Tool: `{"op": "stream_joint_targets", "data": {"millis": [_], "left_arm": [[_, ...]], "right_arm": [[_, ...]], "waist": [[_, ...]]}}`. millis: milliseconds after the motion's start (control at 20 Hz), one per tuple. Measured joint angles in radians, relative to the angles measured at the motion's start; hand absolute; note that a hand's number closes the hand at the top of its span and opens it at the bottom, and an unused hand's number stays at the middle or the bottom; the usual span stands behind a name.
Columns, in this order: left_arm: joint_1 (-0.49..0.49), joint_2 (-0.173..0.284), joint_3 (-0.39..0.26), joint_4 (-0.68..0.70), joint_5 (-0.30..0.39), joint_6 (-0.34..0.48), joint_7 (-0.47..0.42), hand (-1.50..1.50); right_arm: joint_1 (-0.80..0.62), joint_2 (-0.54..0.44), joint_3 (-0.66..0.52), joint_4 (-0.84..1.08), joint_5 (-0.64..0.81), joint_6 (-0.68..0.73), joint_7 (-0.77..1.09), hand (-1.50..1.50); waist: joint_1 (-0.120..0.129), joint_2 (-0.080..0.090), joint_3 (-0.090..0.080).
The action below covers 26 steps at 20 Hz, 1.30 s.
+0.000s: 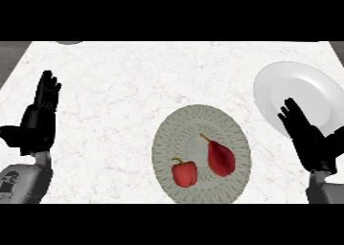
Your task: Pick the pear from the placemat and place it in the plate
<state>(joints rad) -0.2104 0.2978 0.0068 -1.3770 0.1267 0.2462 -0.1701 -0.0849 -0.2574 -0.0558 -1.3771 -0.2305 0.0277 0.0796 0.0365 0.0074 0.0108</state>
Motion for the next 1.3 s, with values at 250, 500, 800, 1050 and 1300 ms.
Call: {"op": "stream_joint_targets", "data": {"millis": [250, 500, 800, 1050, 1300], "left_arm": [[0.038, 0.001, -0.040, 0.016, -0.015, -0.012, 0.093, 0.00], [0.078, -0.024, -0.090, 0.069, -0.019, -0.032, 0.164, 0.00], [0.103, -0.052, -0.129, 0.054, -0.026, -0.024, 0.240, 0.00], [0.095, -0.058, -0.139, 0.038, -0.032, -0.016, 0.299, 0.00], [0.123, -0.065, -0.156, 0.000, -0.050, 0.001, 0.327, 0.00]], "right_arm": [[-0.112, 0.037, 0.135, -0.059, -0.073, 0.202, 0.035, 1.50], [-0.298, -0.114, 0.236, -0.209, 0.142, 0.312, -0.071, 1.50], [-0.189, -0.038, 0.281, -0.083, 0.165, 0.332, -0.357, -1.50], [-0.193, -0.055, 0.327, 0.078, 0.172, 0.510, -0.607, -1.50], [-0.273, -0.152, 0.391, 0.103, 0.366, 0.463, -0.702, -1.50]], "waist": [[0.012, -0.004, -0.005], [0.021, -0.029, -0.018], [0.005, -0.001, -0.007], [-0.001, 0.002, -0.007], [-0.007, -0.004, -0.008]]}}
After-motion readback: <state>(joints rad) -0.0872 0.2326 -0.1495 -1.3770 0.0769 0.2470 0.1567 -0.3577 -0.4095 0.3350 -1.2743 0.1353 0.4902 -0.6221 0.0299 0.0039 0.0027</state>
